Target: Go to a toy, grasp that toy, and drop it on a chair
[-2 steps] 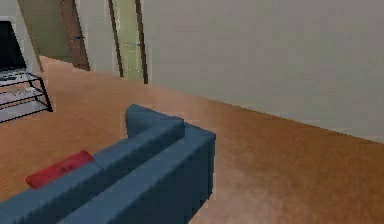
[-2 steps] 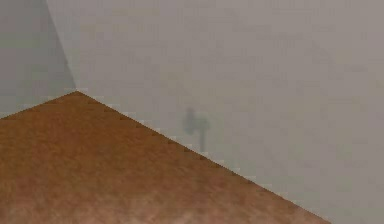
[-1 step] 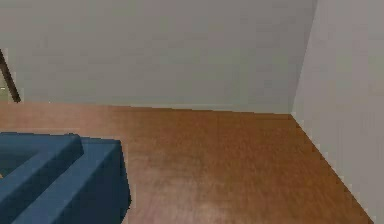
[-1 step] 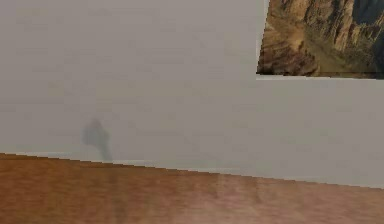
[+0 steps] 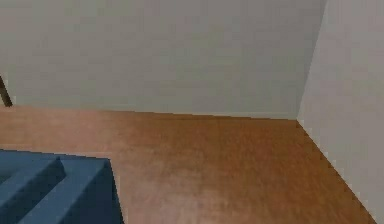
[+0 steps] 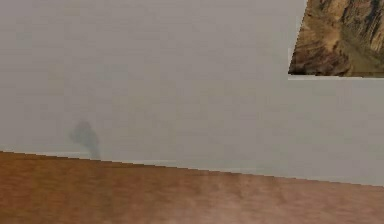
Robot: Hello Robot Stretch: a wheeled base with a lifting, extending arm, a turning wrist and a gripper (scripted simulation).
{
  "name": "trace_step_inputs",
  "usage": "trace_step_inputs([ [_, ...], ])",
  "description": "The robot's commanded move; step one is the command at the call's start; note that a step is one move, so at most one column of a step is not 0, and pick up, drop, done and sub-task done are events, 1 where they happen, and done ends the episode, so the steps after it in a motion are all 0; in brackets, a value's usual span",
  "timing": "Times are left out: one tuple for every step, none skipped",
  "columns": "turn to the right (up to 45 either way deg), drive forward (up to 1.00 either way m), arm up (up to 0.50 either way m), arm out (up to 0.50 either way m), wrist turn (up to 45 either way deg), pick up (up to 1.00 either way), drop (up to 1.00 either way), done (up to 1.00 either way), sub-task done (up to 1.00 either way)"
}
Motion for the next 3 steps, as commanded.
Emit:
trace_step_inputs([
  [6.0, 0.00, 0.00, 0.00, 0.0, 0.00, 0.00, 0.00, 0.00],
  [0.0, 1.00, 0.00, 0.00, 0.0, 0.00, 0.00, 0.00, 0.00],
  [6.0, 0.00, 0.00, 0.00, 0.0, 0.00, 0.00, 0.00, 0.00],
])
